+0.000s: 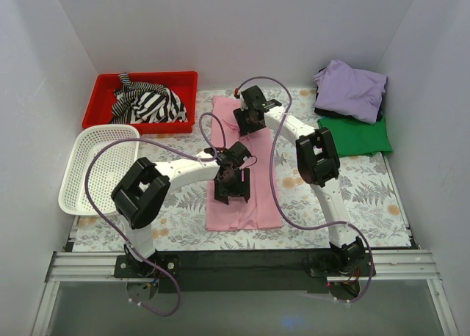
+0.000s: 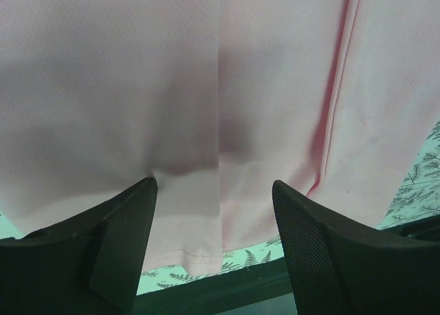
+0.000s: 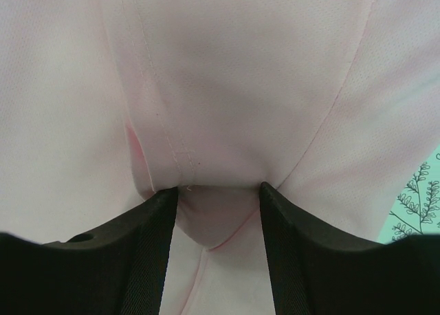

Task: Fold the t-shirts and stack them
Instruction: Fold the tshirt

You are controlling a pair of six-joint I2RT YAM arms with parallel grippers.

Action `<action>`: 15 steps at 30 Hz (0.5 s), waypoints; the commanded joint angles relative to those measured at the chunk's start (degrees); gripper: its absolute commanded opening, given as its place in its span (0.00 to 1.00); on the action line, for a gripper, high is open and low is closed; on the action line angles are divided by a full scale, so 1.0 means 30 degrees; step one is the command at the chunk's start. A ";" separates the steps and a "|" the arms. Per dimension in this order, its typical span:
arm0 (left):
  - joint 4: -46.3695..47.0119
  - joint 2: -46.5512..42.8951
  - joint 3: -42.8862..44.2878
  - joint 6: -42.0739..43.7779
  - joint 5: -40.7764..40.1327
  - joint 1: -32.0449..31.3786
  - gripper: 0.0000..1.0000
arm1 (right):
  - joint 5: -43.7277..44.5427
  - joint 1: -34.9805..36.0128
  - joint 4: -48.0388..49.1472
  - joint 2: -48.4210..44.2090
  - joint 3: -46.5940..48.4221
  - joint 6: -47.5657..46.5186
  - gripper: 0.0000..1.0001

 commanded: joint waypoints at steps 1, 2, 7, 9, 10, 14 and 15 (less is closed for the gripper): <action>-0.0136 -0.0462 0.0711 -0.0594 -0.1093 -0.0144 0.66 | 0.0587 -0.0301 -0.0665 0.0082 0.0682 -0.0669 0.58; -0.0020 -0.0609 0.0653 -0.0653 -0.1094 -0.0144 0.66 | 0.0616 -0.0301 -0.0636 -0.0035 0.0683 -0.0815 0.58; -0.0367 -0.2422 0.0477 -0.0917 -0.3778 -0.0203 0.66 | 0.0970 -0.0330 0.1663 -0.3105 -0.2090 -0.0963 0.57; -0.0428 -0.3886 0.0273 -0.0947 -0.4752 -0.0203 0.67 | 0.0705 -0.0330 0.2935 -0.5237 -0.4583 -0.1051 0.58; -0.0516 -0.4414 0.0011 -0.0947 -0.5743 -0.0203 0.67 | 0.0588 -0.0330 0.3548 -0.5802 -0.5113 -0.1080 0.58; -0.0575 -0.7314 -0.0431 -0.0770 -0.7299 -0.0203 0.67 | 0.0411 -0.0301 0.3904 -0.8059 -0.6901 -0.1286 0.58; -0.0633 -0.7842 -0.0489 -0.0742 -0.7595 -0.0203 0.68 | 0.0382 -0.0330 0.3992 -0.8963 -0.7630 -0.1257 0.58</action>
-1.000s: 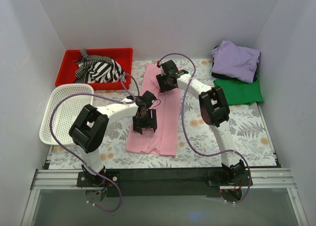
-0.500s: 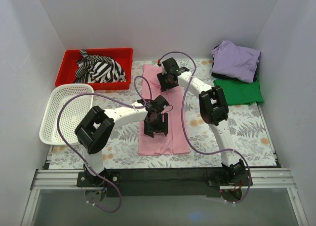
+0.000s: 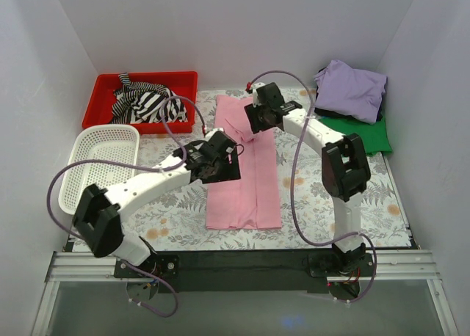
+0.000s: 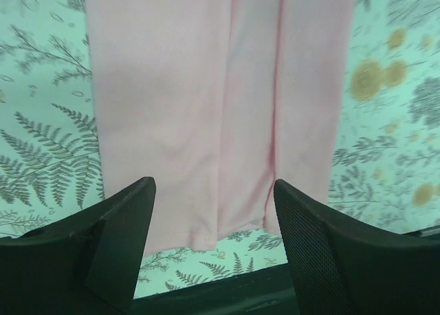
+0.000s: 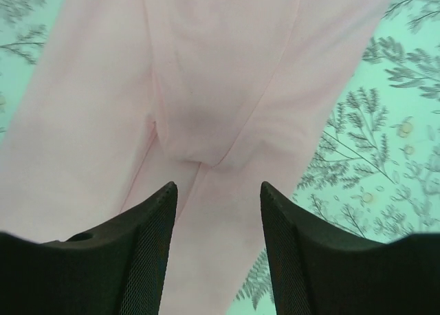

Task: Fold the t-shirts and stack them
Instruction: Fold the tshirt

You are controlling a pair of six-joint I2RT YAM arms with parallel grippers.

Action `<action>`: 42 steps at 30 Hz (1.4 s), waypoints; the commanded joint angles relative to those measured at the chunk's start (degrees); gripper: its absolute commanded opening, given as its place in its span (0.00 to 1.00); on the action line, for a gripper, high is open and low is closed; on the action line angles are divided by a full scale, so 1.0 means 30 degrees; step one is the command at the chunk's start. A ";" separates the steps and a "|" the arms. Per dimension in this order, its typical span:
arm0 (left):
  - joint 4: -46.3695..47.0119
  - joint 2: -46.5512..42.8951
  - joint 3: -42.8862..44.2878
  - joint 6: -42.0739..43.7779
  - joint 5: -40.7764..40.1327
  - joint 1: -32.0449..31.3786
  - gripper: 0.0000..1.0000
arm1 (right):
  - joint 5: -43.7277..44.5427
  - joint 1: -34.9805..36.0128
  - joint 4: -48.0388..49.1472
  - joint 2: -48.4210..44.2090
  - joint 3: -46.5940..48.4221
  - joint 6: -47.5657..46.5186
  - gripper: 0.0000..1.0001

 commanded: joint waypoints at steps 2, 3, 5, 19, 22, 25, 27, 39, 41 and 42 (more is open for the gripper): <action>-0.0160 -0.3975 -0.0613 0.0141 -0.3314 -0.0043 0.69 | -0.0078 -0.0083 0.2048 -0.3712 -0.2020 -0.0360 0.58; -0.0247 -0.4386 -0.0790 0.0112 -0.3434 -0.0043 0.70 | 0.0155 -0.0054 0.2049 -0.4848 -0.3477 -0.0157 0.58; -0.1094 -0.5412 -0.1897 -0.1108 -0.3844 -0.0042 0.71 | 0.1354 -0.0083 0.2049 -0.7042 -0.5298 0.0925 0.59; 0.2212 -1.1625 -1.1776 -0.5249 -0.0948 -0.0043 0.77 | -0.3352 0.0005 0.2783 -2.2522 -2.2765 0.8689 0.61; 0.2532 -1.1481 -1.2186 -0.5105 -0.0361 -0.0043 0.77 | -0.4379 0.0093 0.2401 -2.4250 -2.4288 1.0034 0.60; 0.3817 -1.0984 -1.2685 -0.4957 0.0721 -0.0043 0.77 | -0.4560 0.0152 0.2371 -2.5541 -2.5578 1.0741 0.61; 0.4292 -1.0603 -1.2978 -0.4984 0.1513 -0.0043 0.77 | -0.4734 0.0152 0.2225 -2.5719 -2.5960 1.0801 0.61; 0.7133 -0.9723 -1.5029 -0.5601 0.4356 -0.0043 0.74 | -0.6374 0.0707 0.4301 -2.4314 -2.8275 1.2029 0.59; 0.7222 -0.9693 -1.5117 -0.5572 0.4475 -0.0043 0.71 | -0.6580 0.0883 0.4915 -2.4080 -2.8655 1.2266 0.59; 0.7310 -0.9779 -1.5205 -0.5601 0.4504 -0.0043 0.70 | -0.6610 0.1116 0.5065 -2.3962 -2.8686 1.2383 0.58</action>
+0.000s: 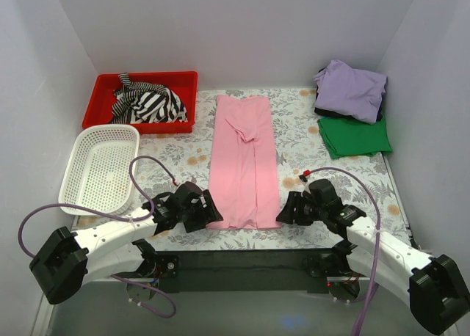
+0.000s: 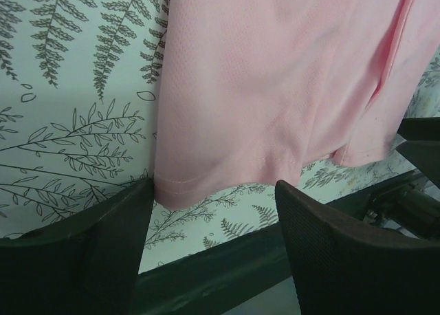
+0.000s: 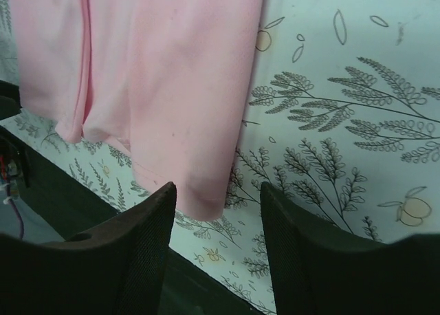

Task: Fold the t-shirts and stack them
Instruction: Fold the tshirt

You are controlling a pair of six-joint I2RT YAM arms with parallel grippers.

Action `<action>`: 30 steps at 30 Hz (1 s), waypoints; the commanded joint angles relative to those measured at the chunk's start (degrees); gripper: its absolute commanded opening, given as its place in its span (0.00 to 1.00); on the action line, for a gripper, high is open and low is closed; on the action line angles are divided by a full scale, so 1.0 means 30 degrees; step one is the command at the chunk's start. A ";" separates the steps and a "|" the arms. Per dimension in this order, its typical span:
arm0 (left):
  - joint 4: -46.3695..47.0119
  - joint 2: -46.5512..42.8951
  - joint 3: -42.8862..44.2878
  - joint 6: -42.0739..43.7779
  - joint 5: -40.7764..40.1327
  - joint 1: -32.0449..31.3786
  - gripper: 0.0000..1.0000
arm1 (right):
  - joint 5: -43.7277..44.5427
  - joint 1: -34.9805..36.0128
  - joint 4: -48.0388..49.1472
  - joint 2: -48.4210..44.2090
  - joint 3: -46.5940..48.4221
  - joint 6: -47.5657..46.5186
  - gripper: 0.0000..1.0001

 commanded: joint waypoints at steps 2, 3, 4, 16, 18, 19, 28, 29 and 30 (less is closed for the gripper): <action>0.0703 0.0004 -0.0709 -0.0180 0.0795 -0.0050 0.67 | -0.0482 0.0587 0.1495 0.0700 -0.0848 0.0975 0.58; 0.0762 -0.0025 -0.0767 -0.0268 0.0854 -0.0050 0.62 | -0.0540 0.0732 0.1731 0.0876 -0.0994 0.1063 0.58; 0.0821 -0.0026 -0.0941 -0.0356 0.0913 -0.0050 0.60 | -0.0628 0.0821 0.1965 0.1023 -0.1054 0.1296 0.58; 0.1202 0.0062 -0.1617 -0.0445 0.0446 -0.0050 0.21 | 0.0511 0.2257 0.4369 0.3250 -0.1465 0.2119 0.14; 0.1144 0.0092 -0.1501 -0.0212 0.0415 -0.0050 0.04 | 0.0718 0.2286 0.4428 0.2989 -0.1347 0.1915 0.06; 0.1115 0.0121 -0.1471 -0.0152 0.0561 -0.0050 0.00 | 0.0806 0.2316 0.4457 0.2784 -0.1318 0.1856 0.04; -0.1023 -0.2394 -0.1090 0.0550 0.0737 -0.0050 0.05 | 0.1275 0.2404 0.2730 -0.0849 -0.1668 0.1944 0.01; -0.1256 -0.2602 -0.0945 0.0667 0.0564 -0.0050 0.14 | 0.1304 0.2404 0.2700 -0.0967 -0.1698 0.1914 0.10; -0.1752 -0.2778 -0.0914 0.0611 0.0388 -0.0050 0.38 | 0.1276 0.2404 0.2700 -0.0968 -0.1757 0.1972 0.16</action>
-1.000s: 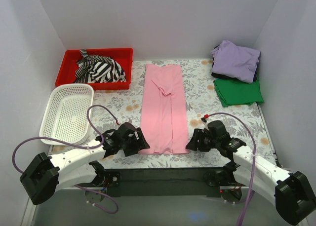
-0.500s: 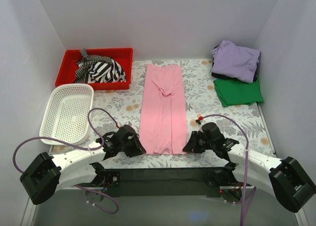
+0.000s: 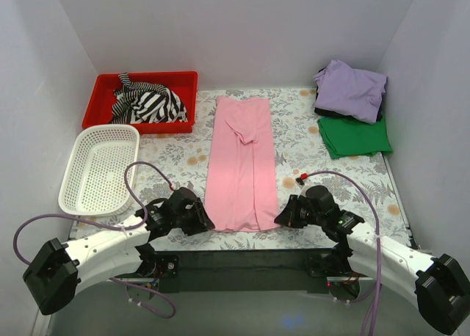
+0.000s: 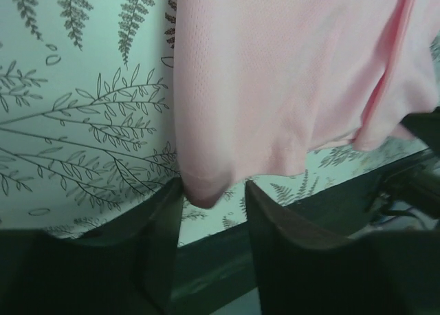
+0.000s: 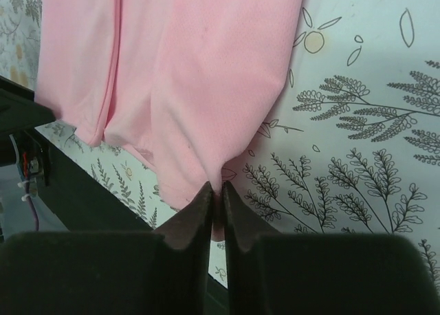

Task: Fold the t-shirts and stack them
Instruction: Fold the tshirt

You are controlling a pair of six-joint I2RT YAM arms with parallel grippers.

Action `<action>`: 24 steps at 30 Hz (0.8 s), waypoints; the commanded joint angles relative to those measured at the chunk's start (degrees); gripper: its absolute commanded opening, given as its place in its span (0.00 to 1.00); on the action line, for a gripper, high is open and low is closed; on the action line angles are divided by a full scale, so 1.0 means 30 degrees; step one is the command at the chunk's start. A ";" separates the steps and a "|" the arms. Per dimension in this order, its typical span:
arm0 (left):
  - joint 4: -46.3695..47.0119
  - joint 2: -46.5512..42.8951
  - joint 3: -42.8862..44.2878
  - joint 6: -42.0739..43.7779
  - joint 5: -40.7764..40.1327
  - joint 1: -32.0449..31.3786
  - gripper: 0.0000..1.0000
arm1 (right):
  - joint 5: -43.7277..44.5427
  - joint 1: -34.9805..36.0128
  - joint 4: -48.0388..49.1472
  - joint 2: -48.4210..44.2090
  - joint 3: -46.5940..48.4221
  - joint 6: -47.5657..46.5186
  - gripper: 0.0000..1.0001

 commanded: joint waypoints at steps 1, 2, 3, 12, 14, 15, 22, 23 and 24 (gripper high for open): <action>-0.1690 -0.1015 0.0572 0.0326 -0.0560 -0.0043 0.43 | 0.0496 0.0145 -0.0564 -0.0225 -0.0293 -0.0185 0.18; -0.1692 -0.1076 0.0631 0.0355 -0.0707 -0.0043 0.46 | 0.0438 0.0174 -0.0477 -0.0021 -0.0322 -0.0213 0.23; -0.1808 -0.1076 0.0689 0.0326 -0.0824 -0.0043 0.47 | 0.0437 0.0175 -0.0389 0.0097 -0.0264 -0.0213 0.27; -0.2546 0.0971 0.1101 -0.1051 -0.3813 -0.0043 0.54 | 0.0672 0.0204 -0.0329 0.1005 0.0030 -0.0126 0.39; -0.1988 0.1412 0.0925 -0.0993 -0.3844 -0.0043 0.54 | 0.0643 0.0204 -0.0184 0.1122 -0.0029 -0.0067 0.39; -0.1405 0.1907 0.0866 -0.0905 -0.3756 -0.0072 0.54 | 0.0700 0.0233 -0.0154 0.1181 -0.0087 0.0078 0.39; 0.0035 0.2909 0.0457 -0.0641 -0.3404 -0.0043 0.23 | 0.0584 0.0642 0.0431 0.1475 -0.0672 0.0927 0.34; 0.0269 0.2908 0.0427 -0.0583 -0.3375 -0.0043 0.18 | 0.0642 0.0701 0.0519 0.1533 -0.0761 0.0958 0.31; 0.0358 0.2937 0.0368 -0.0553 -0.3374 -0.0043 0.08 | 0.0642 0.0702 0.0520 0.1591 -0.0762 0.0959 0.27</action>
